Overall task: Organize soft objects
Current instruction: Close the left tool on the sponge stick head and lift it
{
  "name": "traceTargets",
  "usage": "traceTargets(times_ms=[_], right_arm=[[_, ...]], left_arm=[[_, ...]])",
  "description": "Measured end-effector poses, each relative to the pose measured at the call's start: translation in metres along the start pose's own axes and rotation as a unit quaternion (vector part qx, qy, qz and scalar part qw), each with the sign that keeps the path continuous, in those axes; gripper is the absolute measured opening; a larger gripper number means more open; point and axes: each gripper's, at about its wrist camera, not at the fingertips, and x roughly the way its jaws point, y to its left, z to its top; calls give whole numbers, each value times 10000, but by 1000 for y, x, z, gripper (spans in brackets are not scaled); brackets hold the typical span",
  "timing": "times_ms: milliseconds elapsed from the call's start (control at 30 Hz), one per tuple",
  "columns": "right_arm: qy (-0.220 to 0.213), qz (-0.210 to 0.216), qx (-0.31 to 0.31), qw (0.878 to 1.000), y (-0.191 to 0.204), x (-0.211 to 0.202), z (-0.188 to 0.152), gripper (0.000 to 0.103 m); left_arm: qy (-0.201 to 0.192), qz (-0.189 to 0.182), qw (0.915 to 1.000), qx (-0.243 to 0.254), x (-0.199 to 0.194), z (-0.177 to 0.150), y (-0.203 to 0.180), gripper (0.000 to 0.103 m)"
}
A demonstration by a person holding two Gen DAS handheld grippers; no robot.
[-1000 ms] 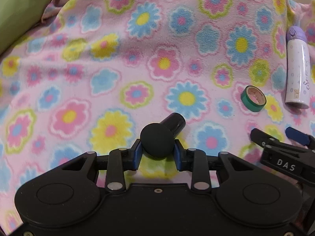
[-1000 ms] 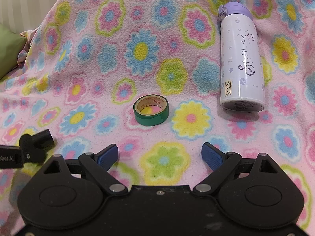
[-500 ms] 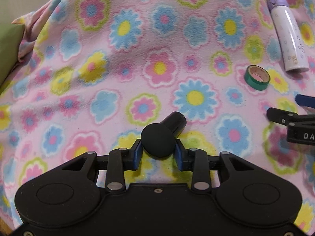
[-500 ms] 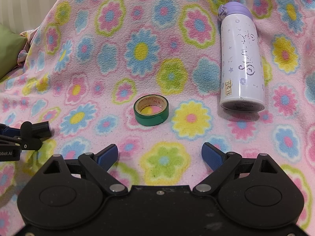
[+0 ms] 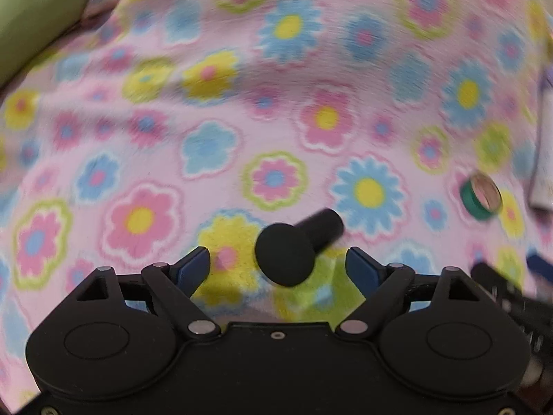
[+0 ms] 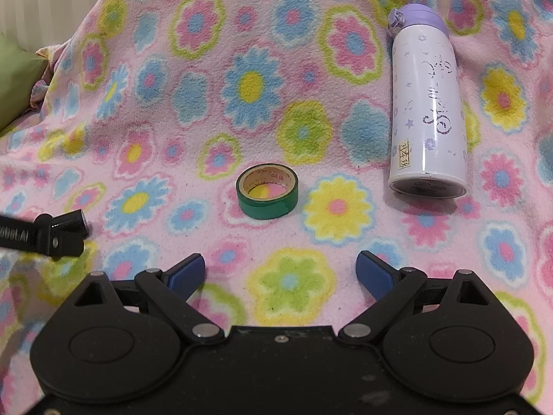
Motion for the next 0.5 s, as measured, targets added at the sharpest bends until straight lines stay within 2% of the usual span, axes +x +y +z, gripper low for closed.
traceTargets(times_ms=[167,367,400,433,467,500], right_arm=[[-9,10,2,10000,0,0,0,95],[-1,-3,-28,10000,1,1,0,95],[7,-14,-45,10000,1,1,0,95],[13,-33,-70,10000,2,1,0,95],[22,-54,-98,9999,3,1,0,95],[27,-93,-118,9999,4,1,0,95]], left_arm=[[-53,208,9987,-457,6,4,-5,88],[-40,447,9964,-716,16,3,-3,87],[-48,457,9963,-732,16,4,-3,86],[-71,456,9961,-757,16,4,-2,81],[-117,440,9961,-759,16,4,-2,72],[-163,420,9964,-721,15,5,-2,69]])
